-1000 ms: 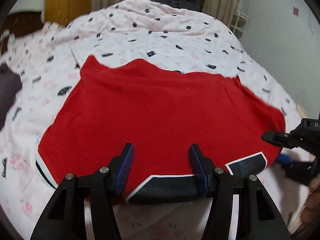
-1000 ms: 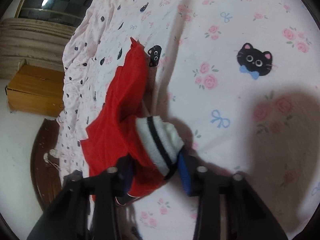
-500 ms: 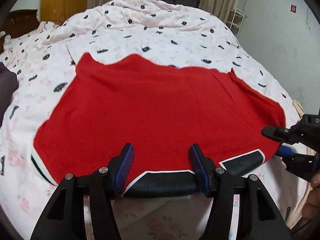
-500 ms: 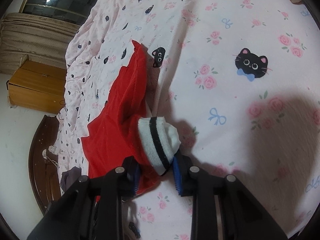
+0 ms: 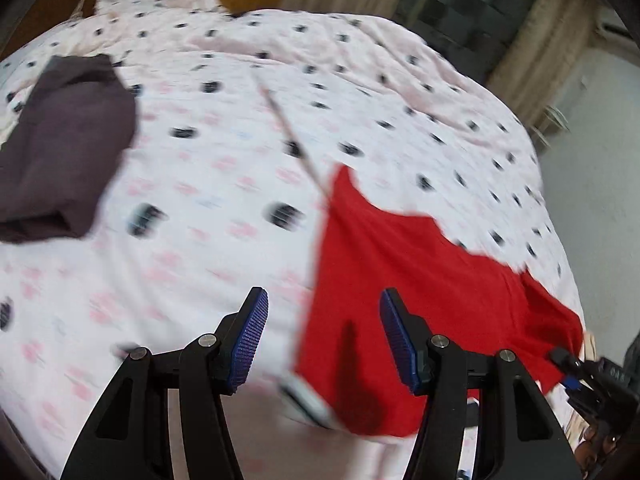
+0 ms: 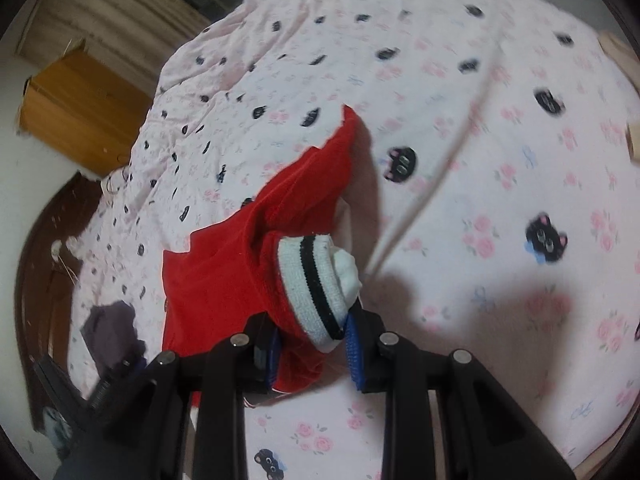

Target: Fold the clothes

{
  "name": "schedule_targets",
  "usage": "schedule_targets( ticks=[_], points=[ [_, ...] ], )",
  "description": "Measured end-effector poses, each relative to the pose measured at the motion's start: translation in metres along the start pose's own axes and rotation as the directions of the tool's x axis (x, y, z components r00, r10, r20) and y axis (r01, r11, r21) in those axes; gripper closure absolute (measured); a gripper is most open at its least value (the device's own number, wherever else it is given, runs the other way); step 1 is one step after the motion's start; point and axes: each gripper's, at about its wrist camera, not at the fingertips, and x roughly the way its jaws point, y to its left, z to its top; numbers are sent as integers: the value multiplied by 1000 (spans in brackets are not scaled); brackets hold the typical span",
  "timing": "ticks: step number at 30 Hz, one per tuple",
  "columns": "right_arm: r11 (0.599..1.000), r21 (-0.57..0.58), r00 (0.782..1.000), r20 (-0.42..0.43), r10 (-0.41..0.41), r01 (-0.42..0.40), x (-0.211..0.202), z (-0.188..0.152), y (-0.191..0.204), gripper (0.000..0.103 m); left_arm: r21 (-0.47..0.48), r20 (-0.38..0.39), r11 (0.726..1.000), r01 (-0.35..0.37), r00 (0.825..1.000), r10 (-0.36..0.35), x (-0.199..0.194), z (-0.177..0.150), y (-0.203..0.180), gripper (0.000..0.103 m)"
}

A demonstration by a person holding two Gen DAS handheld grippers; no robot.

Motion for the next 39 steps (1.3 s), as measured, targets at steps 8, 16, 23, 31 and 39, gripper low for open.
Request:
schedule_targets(
  ticks=[8, 16, 23, 31, 39],
  points=[
    [954, -286, 996, -3, -94, 89, 9, 6, 89, 75, -84, -43, 996, -27, 999, 24, 4, 14, 50, 50],
    [822, -562, 991, -30, -133, 93, 34, -27, 187, 75, -128, -70, 992, -22, 997, 14, 7, 13, 65, 50],
    [660, -750, 980, -101, -173, 39, 67, -95, 235, 77, -171, -124, 985, -21, 992, 0, 17, 5, 76, 50],
    [617, -787, 967, -144, -211, 17, 93, -130, 225, 77, -194, -124, 981, -12, 992, -12, 14, 4, 83, 50],
    [597, -802, 959, -185, -213, -23, 99, -137, 232, 68, -213, -131, 977, 7, 991, -35, 13, 1, 81, 50]
  ],
)
